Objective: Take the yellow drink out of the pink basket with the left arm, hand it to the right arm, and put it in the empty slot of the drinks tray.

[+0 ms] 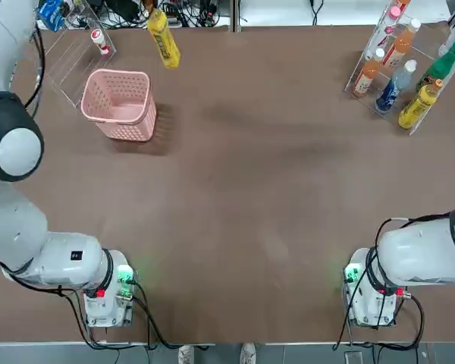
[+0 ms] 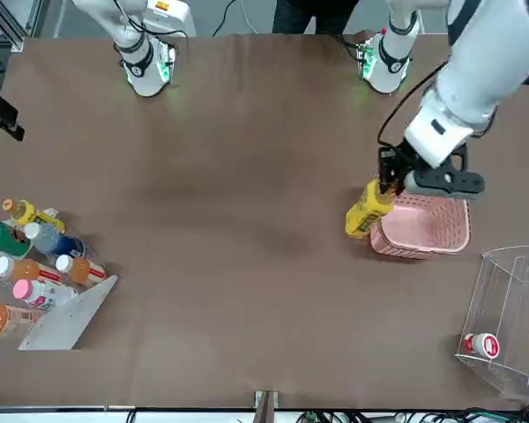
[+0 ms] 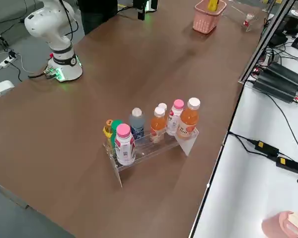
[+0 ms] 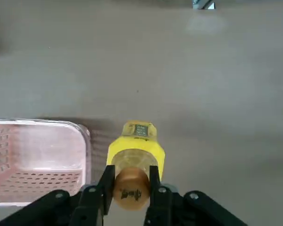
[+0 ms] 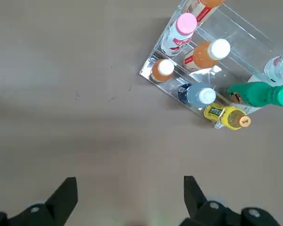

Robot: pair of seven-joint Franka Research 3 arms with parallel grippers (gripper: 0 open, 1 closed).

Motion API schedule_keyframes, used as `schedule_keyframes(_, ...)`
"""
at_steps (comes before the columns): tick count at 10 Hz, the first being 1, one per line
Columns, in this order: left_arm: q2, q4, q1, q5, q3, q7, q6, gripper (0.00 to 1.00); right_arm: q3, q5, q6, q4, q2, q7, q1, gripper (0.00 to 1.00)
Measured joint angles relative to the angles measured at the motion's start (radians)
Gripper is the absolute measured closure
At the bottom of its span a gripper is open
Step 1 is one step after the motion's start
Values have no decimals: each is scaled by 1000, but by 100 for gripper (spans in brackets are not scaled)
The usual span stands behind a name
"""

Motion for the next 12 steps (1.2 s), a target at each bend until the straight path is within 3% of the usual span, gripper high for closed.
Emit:
schedule_keyframes(7, 108, 57, -100, 22, -27, -47, 17, 67, 0, 0, 0, 0, 0, 0, 0, 0)
schedule_keyframes(10, 161, 58, -100, 88, -87, -112, 48, 67, 0, 0, 0, 0, 0, 0, 0, 0)
schedule_keyframes(12, 217, 59, -104, 197, -186, -256, 88, 67, 0, -1, 0, 0, 0, 0, 0, 0)
